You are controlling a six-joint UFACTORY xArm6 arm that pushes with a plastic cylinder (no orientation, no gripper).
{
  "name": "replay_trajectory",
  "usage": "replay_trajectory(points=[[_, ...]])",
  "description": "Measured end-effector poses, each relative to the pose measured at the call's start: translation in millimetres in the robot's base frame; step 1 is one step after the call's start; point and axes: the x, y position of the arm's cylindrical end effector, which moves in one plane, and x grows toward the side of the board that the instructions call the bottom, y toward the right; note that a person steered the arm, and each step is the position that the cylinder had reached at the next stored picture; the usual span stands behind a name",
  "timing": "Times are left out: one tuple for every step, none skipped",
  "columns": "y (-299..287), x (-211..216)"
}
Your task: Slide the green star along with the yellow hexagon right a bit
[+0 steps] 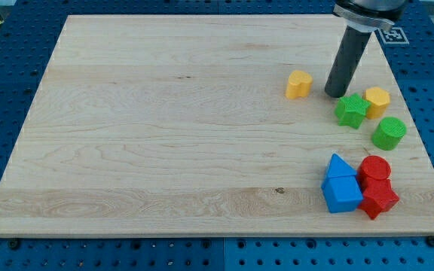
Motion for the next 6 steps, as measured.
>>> replay_trajectory(points=[[-8.9,2.2],[-48.5,-10.9],[-55.2,3.5],[-52.2,24.8],[-47.6,30.5],[-38.1,30.5]])
